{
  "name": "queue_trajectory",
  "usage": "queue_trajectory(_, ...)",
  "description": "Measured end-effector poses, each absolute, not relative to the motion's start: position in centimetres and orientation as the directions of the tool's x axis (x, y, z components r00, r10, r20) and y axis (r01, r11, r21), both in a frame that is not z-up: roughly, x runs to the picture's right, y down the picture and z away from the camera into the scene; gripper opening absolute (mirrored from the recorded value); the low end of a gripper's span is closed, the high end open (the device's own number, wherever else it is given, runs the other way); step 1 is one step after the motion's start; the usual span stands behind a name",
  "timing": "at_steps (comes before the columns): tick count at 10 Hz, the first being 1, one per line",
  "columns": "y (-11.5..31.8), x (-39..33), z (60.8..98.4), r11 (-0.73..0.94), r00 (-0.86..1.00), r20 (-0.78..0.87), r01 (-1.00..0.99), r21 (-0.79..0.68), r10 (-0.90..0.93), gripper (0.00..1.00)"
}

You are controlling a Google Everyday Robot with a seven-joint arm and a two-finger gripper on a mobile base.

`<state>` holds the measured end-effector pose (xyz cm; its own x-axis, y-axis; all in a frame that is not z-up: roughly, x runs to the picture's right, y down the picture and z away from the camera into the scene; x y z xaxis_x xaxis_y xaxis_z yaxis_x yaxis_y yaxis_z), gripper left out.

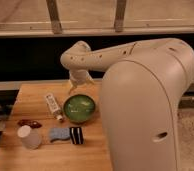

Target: Place the ceramic cup over the eraser

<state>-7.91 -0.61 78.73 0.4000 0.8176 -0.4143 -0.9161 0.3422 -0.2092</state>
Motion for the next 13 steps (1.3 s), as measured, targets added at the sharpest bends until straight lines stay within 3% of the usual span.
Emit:
queue_trajectory(5,-0.2,-10.1,78.1,0.402,0.471,-0.393,-0.881,-0.248,0.79,0.8)
queue_trajectory(10,5.7,-20.4,73.3,0.529,0.651,-0.329,-0.753,-0.391,0.684,0.8)
queue_trajectory(13,5.8,-20.4,73.2,0.527,0.651,-0.329,-0.753,-0.394,0.684,0.8)
